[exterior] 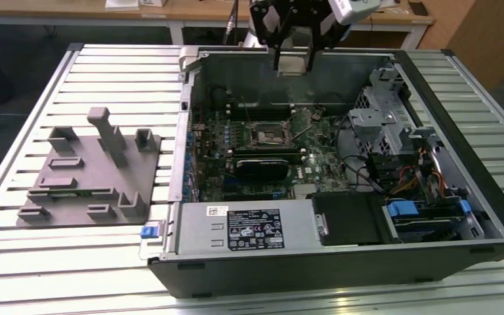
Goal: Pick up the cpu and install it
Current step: 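Place the cpu into insertion slot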
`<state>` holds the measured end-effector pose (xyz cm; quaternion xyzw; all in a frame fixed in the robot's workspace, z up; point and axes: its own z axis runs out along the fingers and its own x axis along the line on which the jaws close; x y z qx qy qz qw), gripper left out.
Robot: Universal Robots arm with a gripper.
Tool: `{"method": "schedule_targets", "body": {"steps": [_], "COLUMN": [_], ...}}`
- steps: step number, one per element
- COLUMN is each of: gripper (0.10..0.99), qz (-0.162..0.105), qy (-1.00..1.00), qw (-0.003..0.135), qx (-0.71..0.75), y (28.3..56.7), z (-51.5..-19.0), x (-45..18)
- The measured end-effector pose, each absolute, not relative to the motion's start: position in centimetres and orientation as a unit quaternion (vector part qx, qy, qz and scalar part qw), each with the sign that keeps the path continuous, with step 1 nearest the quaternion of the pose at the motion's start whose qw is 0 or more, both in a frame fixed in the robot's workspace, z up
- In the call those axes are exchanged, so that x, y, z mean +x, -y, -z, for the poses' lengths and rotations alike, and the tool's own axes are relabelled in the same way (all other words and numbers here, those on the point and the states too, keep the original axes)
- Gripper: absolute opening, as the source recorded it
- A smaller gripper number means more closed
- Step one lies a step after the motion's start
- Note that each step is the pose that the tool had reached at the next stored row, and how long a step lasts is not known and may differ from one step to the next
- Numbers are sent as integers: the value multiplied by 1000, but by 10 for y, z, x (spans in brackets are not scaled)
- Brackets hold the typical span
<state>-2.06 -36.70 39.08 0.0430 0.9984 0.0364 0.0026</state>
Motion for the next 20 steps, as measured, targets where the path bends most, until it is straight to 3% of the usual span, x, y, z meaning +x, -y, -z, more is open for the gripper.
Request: {"method": "schedule_targets", "body": {"steps": [20], "gripper": [537], "qz": [-36], "qy": [-988], "qw": [6], "qx": [149], "y": [367], "z": [-389], "x": [-21]}}
